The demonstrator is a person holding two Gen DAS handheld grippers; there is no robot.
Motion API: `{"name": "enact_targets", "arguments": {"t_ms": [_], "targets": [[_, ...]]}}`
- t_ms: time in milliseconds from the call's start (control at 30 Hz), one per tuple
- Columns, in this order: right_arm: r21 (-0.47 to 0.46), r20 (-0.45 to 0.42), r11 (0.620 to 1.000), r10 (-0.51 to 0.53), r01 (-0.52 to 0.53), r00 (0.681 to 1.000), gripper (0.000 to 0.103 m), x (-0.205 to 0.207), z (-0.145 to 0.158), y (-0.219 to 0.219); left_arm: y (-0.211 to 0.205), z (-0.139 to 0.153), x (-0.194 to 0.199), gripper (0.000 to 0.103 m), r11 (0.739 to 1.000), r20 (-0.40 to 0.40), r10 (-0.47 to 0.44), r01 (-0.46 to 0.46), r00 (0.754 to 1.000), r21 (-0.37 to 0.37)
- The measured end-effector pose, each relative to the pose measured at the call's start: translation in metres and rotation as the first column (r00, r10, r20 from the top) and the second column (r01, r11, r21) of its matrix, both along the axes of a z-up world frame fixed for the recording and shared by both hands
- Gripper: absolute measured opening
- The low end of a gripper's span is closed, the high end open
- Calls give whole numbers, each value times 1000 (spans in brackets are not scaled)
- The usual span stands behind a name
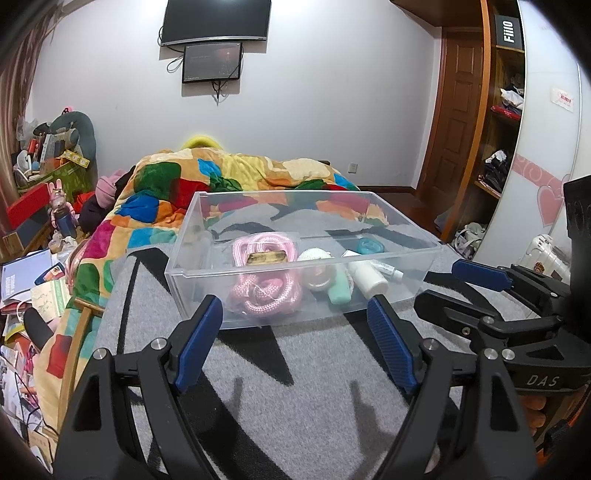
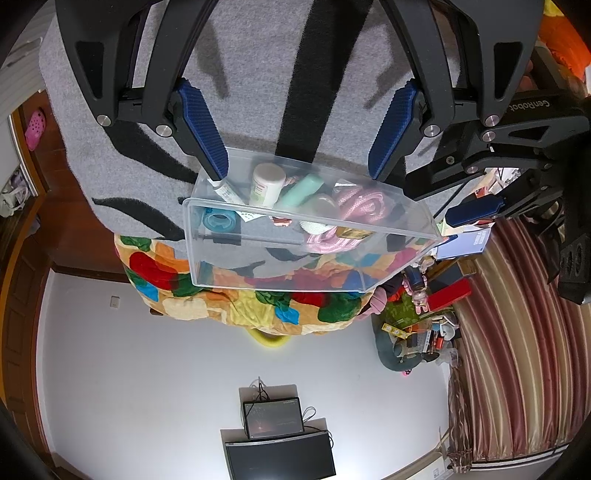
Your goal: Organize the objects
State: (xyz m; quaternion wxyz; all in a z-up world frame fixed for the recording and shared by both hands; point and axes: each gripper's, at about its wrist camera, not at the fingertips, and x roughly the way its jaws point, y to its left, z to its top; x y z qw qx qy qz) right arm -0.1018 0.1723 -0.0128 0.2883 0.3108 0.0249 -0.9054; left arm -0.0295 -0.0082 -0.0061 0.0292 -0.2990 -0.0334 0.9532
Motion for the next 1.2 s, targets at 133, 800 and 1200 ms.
{"name": "enact_targets", "arguments": {"t_ms": [133,800,1200], "targets": [[0,0,1000,0,0,1000,76,0,0,0,0,0,0,81,1000,-1,-1,1,1000,0],[-1,4,1000,2,-2,1000,76,0,-1,0,-2,0,-1,83,1000,2,-3,3,1000,10],[-3,8,1000,-3,3,1000,76,1,-2,0,-7,3,2,92,999,0,0,0,1000,52]]}}
